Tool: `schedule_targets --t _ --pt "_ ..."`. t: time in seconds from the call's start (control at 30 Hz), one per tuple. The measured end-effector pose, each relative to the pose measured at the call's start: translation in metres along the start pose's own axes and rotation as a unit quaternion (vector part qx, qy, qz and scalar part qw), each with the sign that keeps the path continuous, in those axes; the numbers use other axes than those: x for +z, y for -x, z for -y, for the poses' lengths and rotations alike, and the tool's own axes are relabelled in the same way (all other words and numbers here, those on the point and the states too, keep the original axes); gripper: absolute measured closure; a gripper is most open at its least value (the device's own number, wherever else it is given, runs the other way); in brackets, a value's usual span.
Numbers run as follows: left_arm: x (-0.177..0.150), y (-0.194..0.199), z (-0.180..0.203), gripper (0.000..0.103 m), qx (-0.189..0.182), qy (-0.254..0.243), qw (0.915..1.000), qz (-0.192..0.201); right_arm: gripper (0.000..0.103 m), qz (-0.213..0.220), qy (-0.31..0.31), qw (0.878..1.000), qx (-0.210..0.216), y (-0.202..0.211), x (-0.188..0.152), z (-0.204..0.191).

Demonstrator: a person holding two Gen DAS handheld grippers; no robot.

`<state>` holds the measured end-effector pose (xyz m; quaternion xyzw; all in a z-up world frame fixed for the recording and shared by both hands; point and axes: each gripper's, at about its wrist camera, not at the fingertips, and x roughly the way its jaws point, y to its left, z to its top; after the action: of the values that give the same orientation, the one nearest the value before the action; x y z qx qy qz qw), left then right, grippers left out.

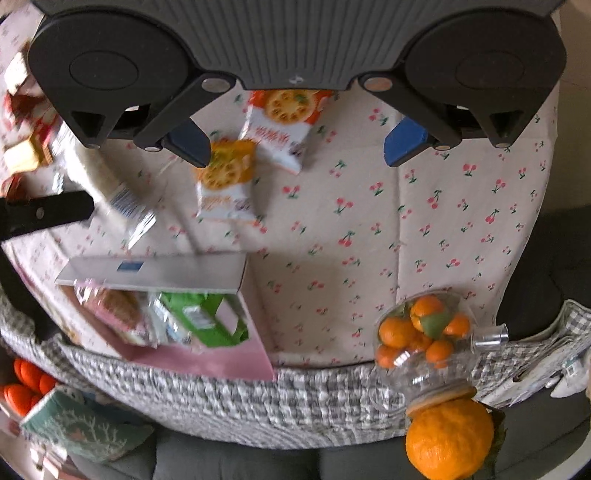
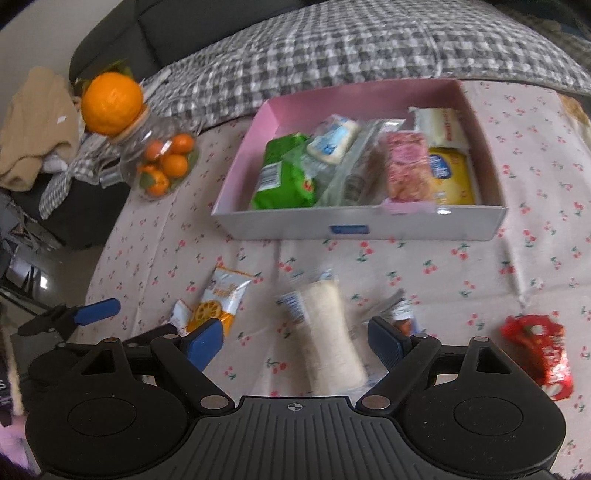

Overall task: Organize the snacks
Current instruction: 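Move both tools back over the remaining snacks, then grasp an orange lotus-biscuit pack with the left tool while the right grasps the other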

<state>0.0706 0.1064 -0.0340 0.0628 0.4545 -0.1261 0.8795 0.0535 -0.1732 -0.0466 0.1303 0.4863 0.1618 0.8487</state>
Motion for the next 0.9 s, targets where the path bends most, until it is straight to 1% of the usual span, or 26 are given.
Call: schedule_targets --t 0.13,0.2,0.33,0.4,0.43,0.5,0.6,0.63,0.67,0.7,0.83,0.9 --pt "-0.007 -0.005 -0.008 0.011 -0.016 -0.014 0.9997 -0.015 0.016 -0.009 0.003 1.0 0.008 -0.01 0.001 -0.016" --pt "-0.01 -0.006 -0.01 0.018 -0.026 -0.022 0.9992 -0.021 0.016 -0.017 0.002 1.0 0.018 -0.015 0.001 -0.024" --pt "-0.014 -0.005 -0.008 0.028 -0.043 -0.044 0.9978 -0.027 0.016 -0.029 0.0 0.999 0.031 -0.027 0.001 -0.04" --pt "-0.017 -0.005 -0.006 0.035 -0.049 -0.057 0.9967 -0.031 0.016 -0.036 -0.004 0.999 0.037 -0.034 0.0 -0.046" --pt "-0.018 -0.006 -0.005 0.037 -0.051 -0.061 0.9962 -0.035 0.016 -0.041 -0.007 0.998 0.045 -0.038 0.001 -0.05" --pt "-0.02 -0.008 -0.004 0.045 -0.058 -0.069 0.995 -0.043 0.016 -0.049 -0.018 0.997 0.061 -0.044 0.002 -0.054" --pt "-0.021 -0.007 -0.004 0.047 -0.058 -0.071 0.9948 -0.044 0.016 -0.056 -0.034 0.995 0.074 -0.053 0.004 -0.061" --pt "-0.022 -0.007 -0.004 0.049 -0.057 -0.069 0.995 -0.043 0.016 -0.057 -0.036 0.995 0.074 -0.055 0.005 -0.063" --pt "-0.022 -0.006 -0.005 0.053 -0.056 -0.066 0.9954 -0.042 0.016 -0.057 -0.038 0.995 0.072 -0.057 0.005 -0.064" --pt "-0.023 -0.005 -0.006 0.056 -0.056 -0.063 0.9956 -0.041 0.016 -0.056 -0.039 0.995 0.068 -0.059 0.005 -0.066" --pt "-0.024 -0.003 -0.009 0.061 -0.056 -0.06 0.9959 -0.038 0.017 -0.045 -0.04 0.997 0.045 -0.066 0.006 -0.068" --pt "-0.023 -0.001 -0.01 0.065 -0.049 -0.055 0.9965 -0.04 0.018 -0.033 -0.038 0.998 0.031 -0.068 0.006 -0.069"
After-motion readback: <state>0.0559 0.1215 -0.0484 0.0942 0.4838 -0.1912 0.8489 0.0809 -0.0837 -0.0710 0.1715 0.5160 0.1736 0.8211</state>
